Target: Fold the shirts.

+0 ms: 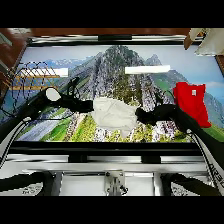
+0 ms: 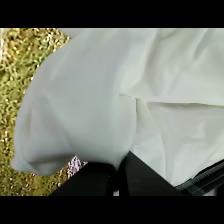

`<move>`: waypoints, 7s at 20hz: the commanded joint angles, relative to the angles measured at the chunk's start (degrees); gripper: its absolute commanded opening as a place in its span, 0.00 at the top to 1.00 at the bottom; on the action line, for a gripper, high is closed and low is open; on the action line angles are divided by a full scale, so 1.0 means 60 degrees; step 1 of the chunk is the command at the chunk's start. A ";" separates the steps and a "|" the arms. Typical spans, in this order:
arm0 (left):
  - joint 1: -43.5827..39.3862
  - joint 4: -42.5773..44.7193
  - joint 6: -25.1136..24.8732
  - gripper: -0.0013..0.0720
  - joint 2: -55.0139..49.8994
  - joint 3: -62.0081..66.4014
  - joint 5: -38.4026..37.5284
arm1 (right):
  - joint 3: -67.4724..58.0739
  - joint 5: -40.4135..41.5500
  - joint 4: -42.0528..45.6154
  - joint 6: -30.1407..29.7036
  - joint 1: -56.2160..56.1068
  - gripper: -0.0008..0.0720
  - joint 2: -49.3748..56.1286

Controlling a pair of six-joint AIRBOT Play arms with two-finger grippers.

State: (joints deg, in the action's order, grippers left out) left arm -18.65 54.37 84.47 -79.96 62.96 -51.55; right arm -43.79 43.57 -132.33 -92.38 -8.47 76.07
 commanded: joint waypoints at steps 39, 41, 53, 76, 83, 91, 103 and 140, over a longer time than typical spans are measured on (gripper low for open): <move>0.1290 -0.2612 0.0474 0.03 -0.3381 0.4881 -0.2514 | 0.0769 0.1778 0.0619 0.0419 0.1559 0.90 -0.2521; 0.1927 -0.2612 0.0484 0.00 -0.3235 0.5293 -0.3741 | 0.0761 0.1971 0.0637 0.0270 0.1559 0.90 -0.2557; 0.0623 -0.0794 0.0903 0.11 0.0645 0.0175 -0.2809 | 0.0765 0.2790 0.0681 -0.0004 0.1559 0.90 -0.2659; -0.2492 -0.3901 0.1217 0.11 -0.1060 -0.2259 0.1792 | 0.0765 0.2812 0.0685 0.0000 0.1559 0.90 -0.2656; -0.2677 -0.4539 0.0725 0.93 -0.1217 -0.2080 0.2448 | 0.0761 0.2816 0.0630 0.0000 0.1559 0.90 -0.2659; -0.1749 -0.0076 -0.1253 0.93 0.1260 0.2572 -0.0648 | -0.1898 0.2943 0.0568 -0.0969 0.1559 0.90 -0.4328; -0.0448 0.2703 0.0965 0.93 0.5920 0.8546 -0.2080 | -0.8204 0.1206 0.0532 -0.1472 0.1559 0.90 -0.7949; 0.3126 0.2364 0.0732 0.01 -0.0444 0.3147 -0.4237 | -0.4626 0.2546 0.1716 0.0000 0.2983 0.29 -0.0699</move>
State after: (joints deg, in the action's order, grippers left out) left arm -5.37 69.63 100.60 -82.17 79.09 -60.73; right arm -70.08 48.95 -129.49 -91.81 5.06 75.83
